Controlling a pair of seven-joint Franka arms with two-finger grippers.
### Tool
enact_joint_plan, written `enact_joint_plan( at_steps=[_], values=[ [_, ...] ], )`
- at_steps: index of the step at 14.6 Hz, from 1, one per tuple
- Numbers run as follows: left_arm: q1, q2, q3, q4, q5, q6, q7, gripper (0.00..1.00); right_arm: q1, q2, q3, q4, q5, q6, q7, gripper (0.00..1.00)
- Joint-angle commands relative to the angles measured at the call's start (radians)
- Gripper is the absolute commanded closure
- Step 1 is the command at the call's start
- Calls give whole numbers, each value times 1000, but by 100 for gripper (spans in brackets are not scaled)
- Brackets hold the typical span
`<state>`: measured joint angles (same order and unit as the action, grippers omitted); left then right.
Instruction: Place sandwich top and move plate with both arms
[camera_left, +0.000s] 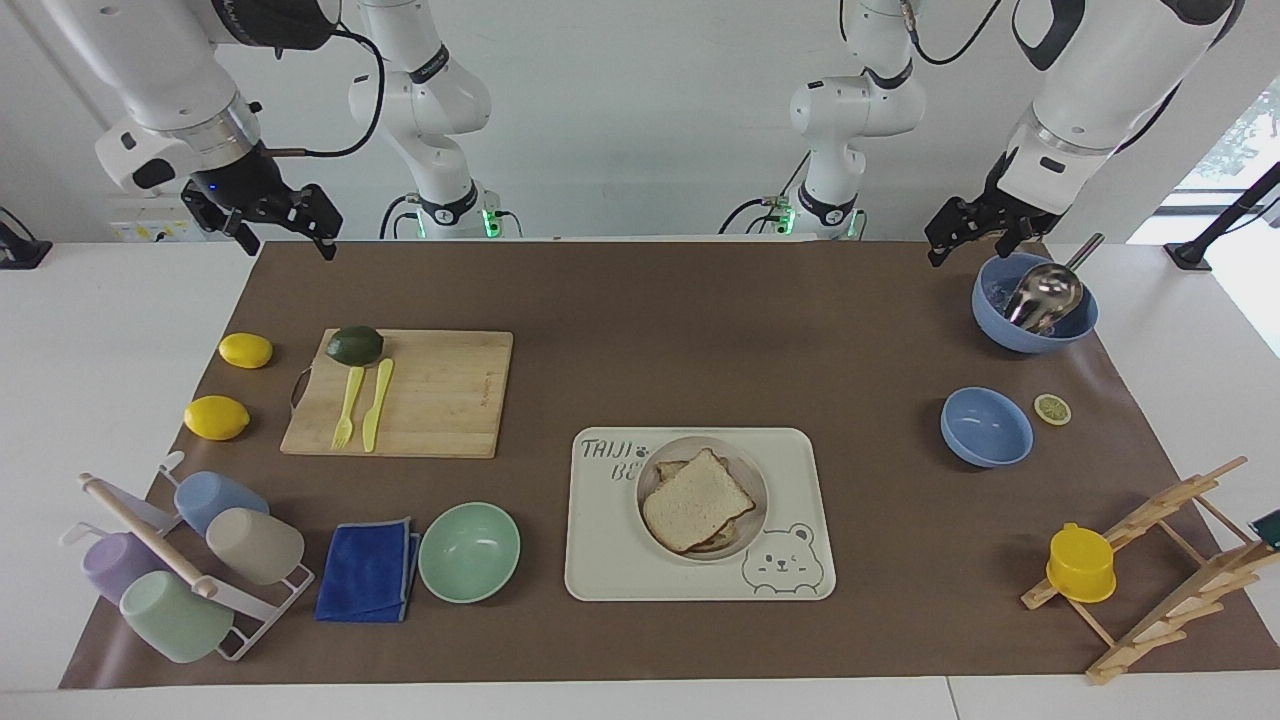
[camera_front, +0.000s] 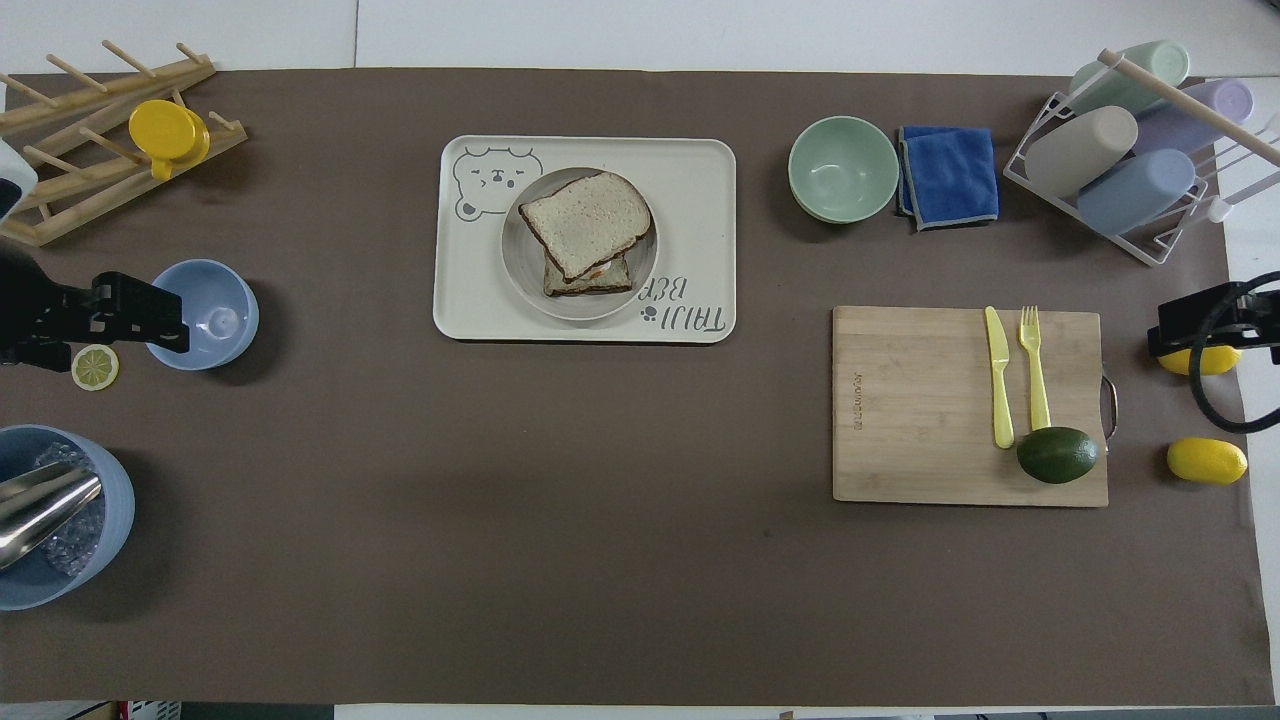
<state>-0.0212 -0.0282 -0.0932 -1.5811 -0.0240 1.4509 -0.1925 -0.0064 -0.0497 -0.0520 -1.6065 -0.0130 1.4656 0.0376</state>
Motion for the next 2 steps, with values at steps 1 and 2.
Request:
enact_joint_plan(
  at_steps=[1, 2],
  values=[
    [21, 2, -11, 21, 1, -20, 19, 0, -12, -4, 4, -7, 15, -5, -18, 0],
    [21, 2, -11, 21, -1, -20, 19, 0, -12, -4, 4, -7, 15, -5, -18, 0]
  ],
)
